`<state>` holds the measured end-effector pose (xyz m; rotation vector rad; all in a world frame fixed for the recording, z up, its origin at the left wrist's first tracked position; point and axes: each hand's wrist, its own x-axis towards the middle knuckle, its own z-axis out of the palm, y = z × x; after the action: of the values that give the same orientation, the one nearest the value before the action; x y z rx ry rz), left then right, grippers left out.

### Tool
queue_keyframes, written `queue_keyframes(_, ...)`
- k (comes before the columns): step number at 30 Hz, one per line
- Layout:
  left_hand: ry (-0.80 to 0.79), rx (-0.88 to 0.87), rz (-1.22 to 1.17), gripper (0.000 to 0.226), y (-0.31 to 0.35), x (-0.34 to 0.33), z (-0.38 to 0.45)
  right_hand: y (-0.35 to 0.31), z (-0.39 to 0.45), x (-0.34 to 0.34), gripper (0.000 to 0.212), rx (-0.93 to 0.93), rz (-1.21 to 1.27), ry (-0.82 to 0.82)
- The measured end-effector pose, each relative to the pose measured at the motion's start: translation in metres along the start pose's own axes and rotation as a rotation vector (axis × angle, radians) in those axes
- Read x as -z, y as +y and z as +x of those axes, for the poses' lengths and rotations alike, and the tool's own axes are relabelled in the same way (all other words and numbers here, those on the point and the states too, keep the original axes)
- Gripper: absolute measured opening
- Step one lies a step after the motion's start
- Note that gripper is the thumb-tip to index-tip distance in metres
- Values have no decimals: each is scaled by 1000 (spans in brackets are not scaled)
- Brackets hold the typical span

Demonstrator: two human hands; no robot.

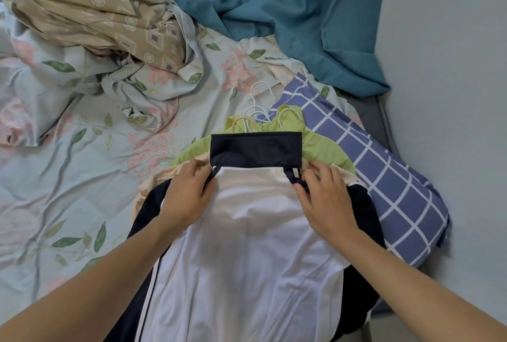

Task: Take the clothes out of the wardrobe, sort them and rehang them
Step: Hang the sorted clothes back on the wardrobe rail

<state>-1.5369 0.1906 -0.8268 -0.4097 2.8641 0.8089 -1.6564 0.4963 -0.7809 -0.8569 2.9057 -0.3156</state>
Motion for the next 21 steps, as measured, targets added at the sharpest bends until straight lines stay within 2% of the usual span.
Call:
queue_keyframes(4,-139,116,34,42,-10,-5,22,-2,13,-3,24,-33,-23,-6)
queue_keyframes(7,-204,141,30,46,-11,-5,30,-2,23,-3,22,-38,-4,-15)
queue_keyframes(11,-134,88,56,31,-16,-7,24,0,25,-4,24,-20,56,-44)
queue_keyframes(15,-63,54,127,48,-14,-2,14,-1,17,0,25,3,103,-29)
queue_keyframes(21,-49,38,129,46,-9,15,-4,-15,8,21,29,10,161,6)
